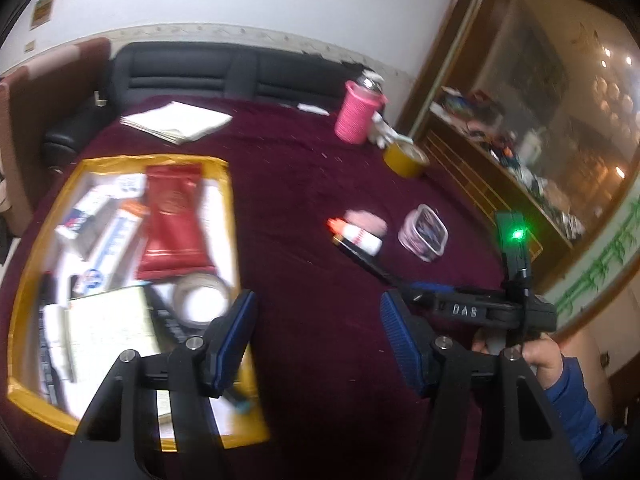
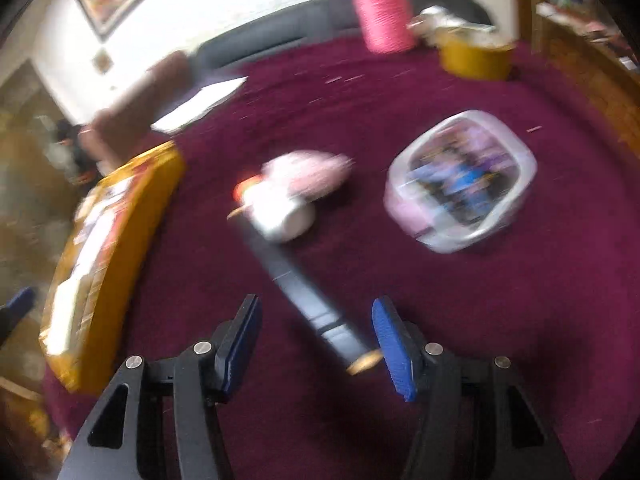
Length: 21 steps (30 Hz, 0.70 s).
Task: Organize objects
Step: 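Grasp the black marker with the left gripper while the right grasps the clear fairy pouch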
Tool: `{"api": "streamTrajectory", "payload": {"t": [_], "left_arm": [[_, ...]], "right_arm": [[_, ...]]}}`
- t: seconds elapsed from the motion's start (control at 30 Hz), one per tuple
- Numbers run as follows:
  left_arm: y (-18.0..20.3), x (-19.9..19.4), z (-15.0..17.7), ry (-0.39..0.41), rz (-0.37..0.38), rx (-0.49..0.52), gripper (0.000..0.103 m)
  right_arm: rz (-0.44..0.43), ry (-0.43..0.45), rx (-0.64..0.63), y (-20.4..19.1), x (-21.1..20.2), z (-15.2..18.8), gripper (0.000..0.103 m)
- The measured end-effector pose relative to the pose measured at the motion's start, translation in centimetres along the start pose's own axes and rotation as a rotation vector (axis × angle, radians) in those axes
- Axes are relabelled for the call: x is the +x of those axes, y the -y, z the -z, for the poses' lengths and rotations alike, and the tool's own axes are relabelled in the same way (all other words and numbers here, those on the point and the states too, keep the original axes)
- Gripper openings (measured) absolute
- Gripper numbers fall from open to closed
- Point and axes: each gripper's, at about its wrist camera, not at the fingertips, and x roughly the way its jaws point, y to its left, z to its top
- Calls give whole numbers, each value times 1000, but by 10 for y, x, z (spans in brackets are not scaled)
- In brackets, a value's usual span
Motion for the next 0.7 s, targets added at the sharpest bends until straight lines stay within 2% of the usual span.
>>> {"api": "streamTrajectory", "payload": {"t": [0.07,0.13,0.27,0.37,0.43,0.53,0.6,0.67,0.7], "left_arm": [[13,14,-1,-24,9,19,63],[27,29,-4,-52,16,37,63],[50,72,-14,-118,2,60,63],[56,104,-17,-161,-17,-2,63],[63,124,-14,-205,-13,-16,63],[73,153,-6,-267,-91,1,63],[78,166,-2,-269,-138,17,62],[87,171,-2,-238,-182,100,48],[88,172,-1,-218,-217,136,33]], "right_arm": [[-164,-34,7,-5,3,6,64],[-234,0,31,1,-2,4,64],[-169,128,125,39,-20,1,64],[-66,229,185,61,-38,-3,64],[-51,279,230,70,-48,-6,65],[1,343,315,90,-62,-11,75],[30,360,362,101,-67,-12,79],[29,364,407,113,-70,-12,81],[35,364,429,117,-69,-13,81]]}}
